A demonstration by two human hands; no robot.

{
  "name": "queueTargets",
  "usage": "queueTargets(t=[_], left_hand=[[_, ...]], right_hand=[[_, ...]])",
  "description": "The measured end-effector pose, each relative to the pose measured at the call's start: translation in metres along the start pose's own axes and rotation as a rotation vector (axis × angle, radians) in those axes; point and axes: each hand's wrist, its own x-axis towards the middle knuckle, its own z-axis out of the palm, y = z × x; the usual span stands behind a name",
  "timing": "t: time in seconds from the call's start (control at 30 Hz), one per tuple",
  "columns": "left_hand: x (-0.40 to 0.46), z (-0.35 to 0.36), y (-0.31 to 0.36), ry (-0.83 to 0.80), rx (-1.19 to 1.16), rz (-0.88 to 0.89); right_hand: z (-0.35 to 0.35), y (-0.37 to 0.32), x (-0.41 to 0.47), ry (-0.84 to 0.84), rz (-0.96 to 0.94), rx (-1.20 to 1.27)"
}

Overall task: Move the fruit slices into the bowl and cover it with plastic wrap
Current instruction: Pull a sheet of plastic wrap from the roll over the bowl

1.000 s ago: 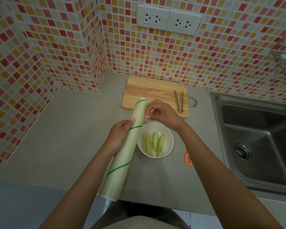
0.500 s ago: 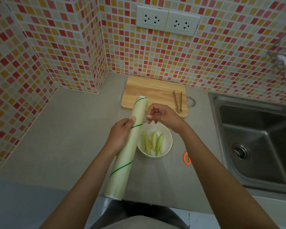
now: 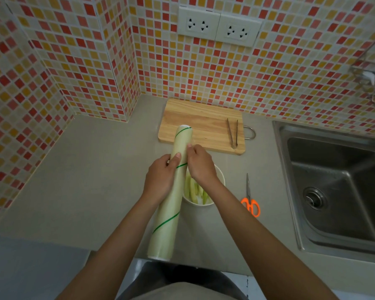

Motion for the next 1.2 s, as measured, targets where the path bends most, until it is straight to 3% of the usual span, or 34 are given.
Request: queueTargets(t=[0.4,0.5,0.7,0.93,1.2], left_hand=[[-0.002,0.003,0.000,0.028,0.047,0.013],[-0.002,0.004,0.000,0.026,0.049,0.022],[0.000,0.004,0.000,0.031,0.066,0.016],[0.002,0.003,0.000,0.024,0.012,-0.005],[0.003,0.005,0.001,0.034,0.077,0.032]], right_hand=[[0.002,0.003,0.003,0.042,-0.066,-0.122],[0.001,0.004,0.006,0.017,-0.047,-0.014],[-0.003,0.004,0.007,-0.054,0.218,0.393],[-0.004,0.010,0.005,0.015,0.133,0.406],[0.004,0.004,0.009,0.003,0.067,0.222]])
